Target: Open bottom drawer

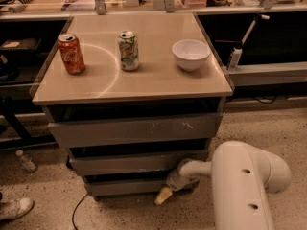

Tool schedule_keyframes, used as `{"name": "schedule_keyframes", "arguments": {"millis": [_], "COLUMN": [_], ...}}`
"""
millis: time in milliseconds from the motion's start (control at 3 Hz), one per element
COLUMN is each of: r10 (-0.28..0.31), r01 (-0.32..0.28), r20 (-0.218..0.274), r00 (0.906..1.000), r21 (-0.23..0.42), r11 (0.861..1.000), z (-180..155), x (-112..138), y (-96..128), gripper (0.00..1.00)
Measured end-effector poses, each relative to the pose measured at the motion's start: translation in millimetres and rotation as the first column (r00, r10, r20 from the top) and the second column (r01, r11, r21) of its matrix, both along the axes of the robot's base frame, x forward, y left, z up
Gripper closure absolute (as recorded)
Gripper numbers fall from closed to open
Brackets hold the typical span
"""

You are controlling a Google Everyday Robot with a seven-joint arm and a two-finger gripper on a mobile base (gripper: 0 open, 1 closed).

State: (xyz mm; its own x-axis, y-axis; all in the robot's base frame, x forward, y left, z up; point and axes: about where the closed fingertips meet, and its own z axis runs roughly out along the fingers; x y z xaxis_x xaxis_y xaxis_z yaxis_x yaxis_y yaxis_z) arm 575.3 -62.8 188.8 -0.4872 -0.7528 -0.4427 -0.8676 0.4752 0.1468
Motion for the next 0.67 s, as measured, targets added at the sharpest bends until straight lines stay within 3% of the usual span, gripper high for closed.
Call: {"name": "schedule_keyframes", "arguments": {"millis": [667], "r10": [0.0], "r01": [0.0], "r20": [0.0], "r00": [1.0], "r21": [0.0], "r11": [1.0], "z": [0.1], "x": [0.7], "y": [-0.1], "gripper": [0.42]}}
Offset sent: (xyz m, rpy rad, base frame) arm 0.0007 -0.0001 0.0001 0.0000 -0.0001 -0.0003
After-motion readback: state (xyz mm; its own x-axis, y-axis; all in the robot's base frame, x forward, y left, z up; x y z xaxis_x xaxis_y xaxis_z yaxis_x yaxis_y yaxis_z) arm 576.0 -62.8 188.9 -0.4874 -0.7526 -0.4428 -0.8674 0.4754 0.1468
